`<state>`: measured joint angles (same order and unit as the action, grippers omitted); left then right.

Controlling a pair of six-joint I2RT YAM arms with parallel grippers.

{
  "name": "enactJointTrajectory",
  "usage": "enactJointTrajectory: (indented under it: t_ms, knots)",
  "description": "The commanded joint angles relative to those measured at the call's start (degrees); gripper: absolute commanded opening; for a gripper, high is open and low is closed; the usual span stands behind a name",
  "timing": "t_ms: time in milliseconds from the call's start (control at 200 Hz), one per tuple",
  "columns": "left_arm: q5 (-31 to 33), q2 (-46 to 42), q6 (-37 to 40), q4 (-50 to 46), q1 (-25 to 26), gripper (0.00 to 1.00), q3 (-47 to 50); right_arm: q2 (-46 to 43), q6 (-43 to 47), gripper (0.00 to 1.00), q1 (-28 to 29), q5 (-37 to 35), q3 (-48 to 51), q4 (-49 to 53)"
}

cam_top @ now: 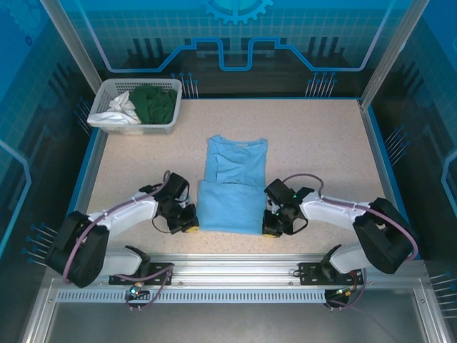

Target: Fold and stack the t-shirts

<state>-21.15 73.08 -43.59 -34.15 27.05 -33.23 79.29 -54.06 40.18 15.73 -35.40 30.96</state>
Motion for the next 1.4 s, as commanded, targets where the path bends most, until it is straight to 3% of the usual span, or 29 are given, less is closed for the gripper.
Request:
enactJointTrajectory:
  t_ms: [0, 260, 495, 735, 920, 1070, 1396]
  knots:
    - [1.38, -3.6, -1.41, -8.94, 1.99, 0.0, 0.18, -2.92, -2.13, 0.0, 1.72, -2.37, 1.62, 5.13]
    - [-5.51, -12.84, -7.88, -11.41, 2.04, 0.0, 3.68, -9.8, -4.53, 0.0, 3.79, -1.79, 2.18, 6.4]
    - [-5.16, -14.09, -6.74, -17.0, 1.46, 0.0, -1.83, -16.93, -7.72, 0.0, 2.97, -2.24, -1.37, 10.71]
    - [-4.85, -7.82, -3.21, -17.42, -6.8, 0.0, -12.81, -16.0, -6.05, 0.0, -4.62, -3.1, -12.42, 14.67]
    - [-4.25, 1.74, -1.41, -13.83, -11.14, 0.0, -24.2, -5.26, -0.13, 0.0, -12.62, -1.51, -26.3, 16.7]
    - [-4.59, 11.41, -0.26, -11.72, -13.89, 0.0, -34.39, 7.64, 3.78, 0.0, -15.76, -0.65, -40.02, 20.14]
    - [-7.23, 34.13, -0.51, -9.36, -22.37, 0.02, -53.22, 36.95, 2.91, 0.0, -21.69, 2.67, -71.06, 25.9]
